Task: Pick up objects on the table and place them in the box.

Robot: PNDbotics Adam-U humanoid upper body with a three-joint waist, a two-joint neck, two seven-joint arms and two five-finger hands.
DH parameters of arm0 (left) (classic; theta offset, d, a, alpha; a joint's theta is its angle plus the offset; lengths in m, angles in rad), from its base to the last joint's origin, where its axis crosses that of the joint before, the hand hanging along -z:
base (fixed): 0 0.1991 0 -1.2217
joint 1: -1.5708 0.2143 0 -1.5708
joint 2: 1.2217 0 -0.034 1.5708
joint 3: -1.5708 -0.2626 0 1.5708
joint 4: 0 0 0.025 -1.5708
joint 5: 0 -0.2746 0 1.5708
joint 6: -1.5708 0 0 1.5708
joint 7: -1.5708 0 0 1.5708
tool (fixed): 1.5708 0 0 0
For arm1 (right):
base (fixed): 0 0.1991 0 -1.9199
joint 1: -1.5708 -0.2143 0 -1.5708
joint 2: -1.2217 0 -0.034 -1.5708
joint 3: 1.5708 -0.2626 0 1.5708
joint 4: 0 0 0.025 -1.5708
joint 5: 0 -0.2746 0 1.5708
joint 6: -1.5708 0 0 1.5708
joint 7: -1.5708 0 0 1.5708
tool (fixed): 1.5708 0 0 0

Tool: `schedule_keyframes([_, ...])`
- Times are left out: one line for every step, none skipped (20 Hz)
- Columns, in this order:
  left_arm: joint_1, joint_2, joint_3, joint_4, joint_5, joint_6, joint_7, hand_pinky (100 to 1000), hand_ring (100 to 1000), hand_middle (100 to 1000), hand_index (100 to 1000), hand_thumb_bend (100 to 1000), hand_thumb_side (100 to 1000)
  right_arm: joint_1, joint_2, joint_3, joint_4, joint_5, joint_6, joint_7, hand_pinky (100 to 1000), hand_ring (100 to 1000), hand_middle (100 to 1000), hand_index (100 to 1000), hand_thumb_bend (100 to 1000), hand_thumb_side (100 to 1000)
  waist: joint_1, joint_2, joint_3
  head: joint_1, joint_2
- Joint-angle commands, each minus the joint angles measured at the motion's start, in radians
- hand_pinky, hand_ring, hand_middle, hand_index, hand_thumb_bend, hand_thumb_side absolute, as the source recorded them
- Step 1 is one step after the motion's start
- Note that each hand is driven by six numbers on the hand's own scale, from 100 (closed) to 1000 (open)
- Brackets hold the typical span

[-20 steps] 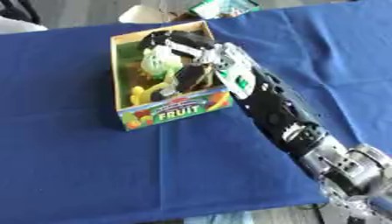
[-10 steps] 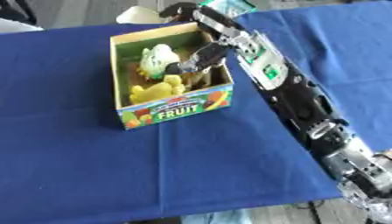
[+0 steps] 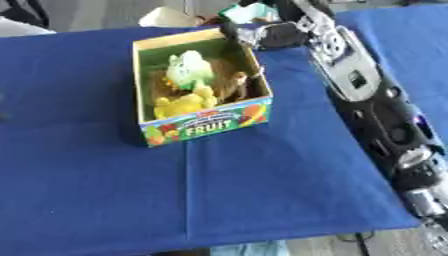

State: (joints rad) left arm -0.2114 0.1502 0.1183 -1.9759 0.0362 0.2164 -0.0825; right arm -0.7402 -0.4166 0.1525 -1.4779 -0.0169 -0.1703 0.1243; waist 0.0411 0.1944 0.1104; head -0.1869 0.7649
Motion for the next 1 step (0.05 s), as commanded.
schedule_keyframes([-0.005,0.023,0.011,-0.012,0.006,0.002,0.010,546,653,659,780,281,611,0.011,-0.045,-0.040,-0.099,-0.060,0.025,-0.052,672,704,611,714,487,275,0.000,-0.011,-0.002,0.009,0.005])
